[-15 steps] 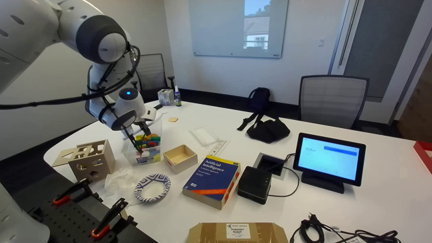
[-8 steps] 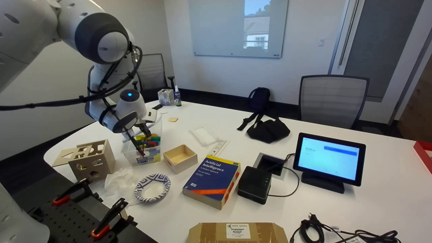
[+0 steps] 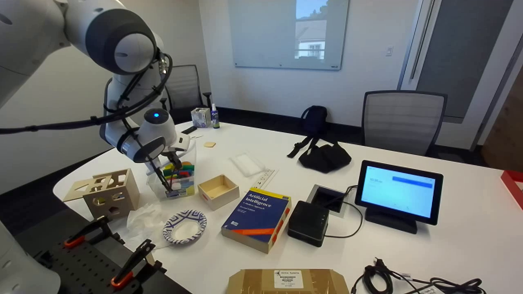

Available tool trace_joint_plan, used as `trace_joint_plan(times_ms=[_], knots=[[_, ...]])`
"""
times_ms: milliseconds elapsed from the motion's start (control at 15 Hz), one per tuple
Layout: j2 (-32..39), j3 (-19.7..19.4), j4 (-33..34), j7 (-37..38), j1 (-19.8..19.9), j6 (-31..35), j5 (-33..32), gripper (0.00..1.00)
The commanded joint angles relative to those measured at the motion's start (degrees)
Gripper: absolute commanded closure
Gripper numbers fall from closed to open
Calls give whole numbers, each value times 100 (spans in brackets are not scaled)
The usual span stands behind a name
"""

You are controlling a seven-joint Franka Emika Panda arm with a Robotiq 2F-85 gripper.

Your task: Move the small wooden box forward, pick up the white container, put it in the lunchbox and put the white lid on the lunchbox

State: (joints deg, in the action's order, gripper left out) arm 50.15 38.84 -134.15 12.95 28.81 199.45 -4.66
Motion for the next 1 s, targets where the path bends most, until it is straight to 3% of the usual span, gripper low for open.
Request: trace_joint_plan(times_ms=[0, 933], knots=[[-364, 49, -465, 231, 170, 0, 28, 96], [-981, 168, -1116, 877, 334, 0, 329, 96]])
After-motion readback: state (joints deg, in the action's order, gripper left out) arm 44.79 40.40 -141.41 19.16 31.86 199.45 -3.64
